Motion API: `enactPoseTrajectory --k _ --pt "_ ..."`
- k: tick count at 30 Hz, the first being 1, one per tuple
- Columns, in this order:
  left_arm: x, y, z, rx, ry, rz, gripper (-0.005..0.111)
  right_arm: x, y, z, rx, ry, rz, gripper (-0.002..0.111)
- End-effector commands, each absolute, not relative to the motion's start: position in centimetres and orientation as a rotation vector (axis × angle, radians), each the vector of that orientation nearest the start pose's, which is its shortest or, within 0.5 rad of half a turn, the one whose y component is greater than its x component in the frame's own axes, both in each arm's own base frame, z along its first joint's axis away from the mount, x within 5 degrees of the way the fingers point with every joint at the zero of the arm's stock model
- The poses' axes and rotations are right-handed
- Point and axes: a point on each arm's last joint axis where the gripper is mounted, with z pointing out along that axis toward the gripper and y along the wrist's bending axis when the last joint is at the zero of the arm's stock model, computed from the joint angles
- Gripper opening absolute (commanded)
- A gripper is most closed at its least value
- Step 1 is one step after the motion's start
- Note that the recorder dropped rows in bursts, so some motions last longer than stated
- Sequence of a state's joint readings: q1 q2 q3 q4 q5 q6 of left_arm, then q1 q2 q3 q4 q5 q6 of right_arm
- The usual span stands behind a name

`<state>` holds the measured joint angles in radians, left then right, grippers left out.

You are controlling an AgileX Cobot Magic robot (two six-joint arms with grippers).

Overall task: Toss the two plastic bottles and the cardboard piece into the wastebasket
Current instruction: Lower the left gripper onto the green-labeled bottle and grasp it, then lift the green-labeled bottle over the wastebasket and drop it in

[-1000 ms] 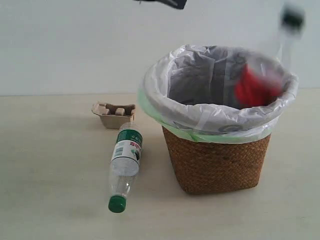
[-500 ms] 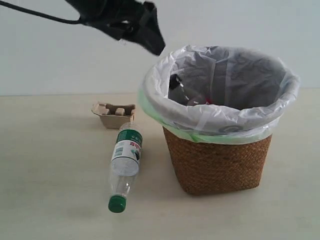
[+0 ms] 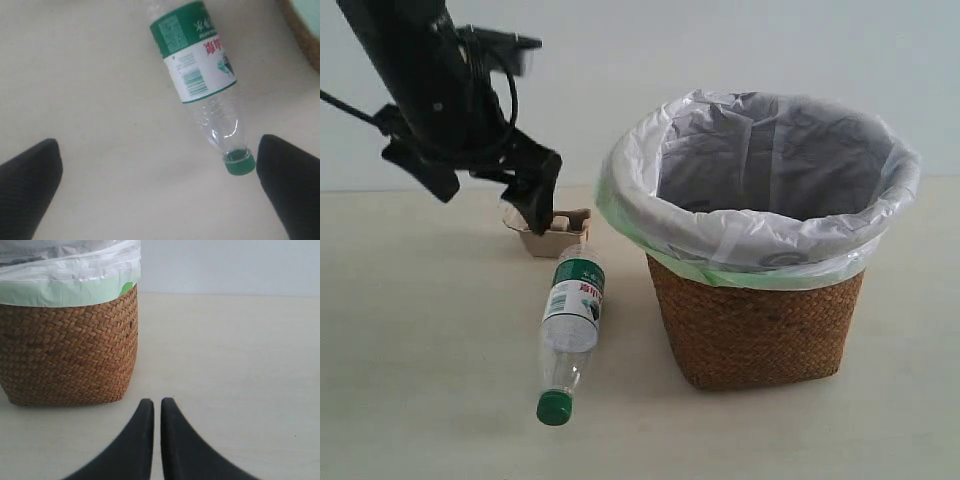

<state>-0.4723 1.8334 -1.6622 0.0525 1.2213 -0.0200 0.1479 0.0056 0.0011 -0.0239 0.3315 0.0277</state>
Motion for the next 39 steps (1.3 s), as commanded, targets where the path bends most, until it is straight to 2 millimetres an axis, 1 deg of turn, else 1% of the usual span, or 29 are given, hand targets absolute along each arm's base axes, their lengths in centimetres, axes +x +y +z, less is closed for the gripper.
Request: enactPoseTrajectory --k 1,4,7,11,13,14,16,20,21,23,25,26,27,28,29,31,32,33,36,39 --pt "35.0 -17.7 26.1 0.569 2.934 -0.046 0.098 5.3 0.7 18.4 -0.134 1.801 0.092 0.002" --pt "35.4 -18.3 23.9 0.551 3.003 -0.079 0.098 5.3 0.7 18.4 -0.134 1.801 0.092 0.002" --pt "35.7 -19.1 21.7 0.530 3.074 -0.148 0.098 5.3 0.7 18.4 -0.134 1.801 0.092 0.002" --pt "36.6 -20.2 19.0 0.491 3.079 -0.247 0.098 5.3 0.7 18.4 -0.134 1.801 0.092 0.002" --pt "36.9 -20.5 17.9 0.473 3.082 -0.272 0.098 5.3 0.7 18.4 -0.134 1.801 0.092 0.002" --pt "37.3 -20.7 17.0 0.480 3.070 -0.280 0.098 5.3 0.7 18.4 -0.134 1.801 0.092 0.002" --pt "37.8 -20.9 15.9 0.536 3.041 -0.278 0.098 5.3 0.7 18.4 -0.134 1.801 0.092 0.002" --pt "38.2 -21.1 14.6 0.545 3.022 -0.279 0.098 5.3 0.7 18.4 -0.134 1.801 0.092 0.002" --pt "38.3 -21.2 14.1 0.571 3.016 -0.278 0.098 5.3 0.7 18.4 -0.134 1.801 0.092 0.002" --pt "38.4 -21.2 13.2 0.569 3.027 -0.273 0.097 5.3 0.7 18.4 -0.134 1.801 0.092 0.002" --pt "38.5 -21.1 12.5 0.587 3.037 -0.241 0.095 5.3 0.7 18.4 -0.134 1.801 0.092 0.002" --pt "38.5 -21.0 12.4 0.598 3.035 -0.223 0.093 5.3 0.7 18.4 -0.134 1.801 0.092 0.002" --pt "38.6 -20.9 12.4 0.609 3.031 -0.204 0.088 5.3 0.7 18.4 -0.134 1.801 0.092 0.002" --pt "38.6 -20.8 12.4 0.617 3.029 -0.192 0.078 5.3 0.7 18.4 -0.134 1.801 0.092 0.002" --pt "38.6 -20.7 12.4 0.619 3.035 -0.173 0.057 5.3 0.7 18.4 -0.134 1.801 0.092 0.002" --pt "38.4 -20.6 12.4 0.627 3.052 -0.163 0.026 5.3 0.7 18.4 -0.134 1.801 0.092 0.002" --pt "38.4 -20.5 12.4 0.632 3.054 -0.156 0.013 5.3 0.7 18.4 -0.134 1.801 0.092 0.002" --pt "38.4 -20.5 12.4 0.650 3.051 -0.144 0.005 5.3 0.7 18.4 -0.134 1.801 0.092 0.002" --pt "38.3 -20.2 12.4 0.687 3.069 -0.104 0.006 5.3 0.7 18.4 -0.134 1.801 0.092 0.002" --pt "38.3 -19.8 13.4 0.720 3.052 -0.047 0.006 5.3 0.7 18.4 -0.134 1.801 0.092 0.002"
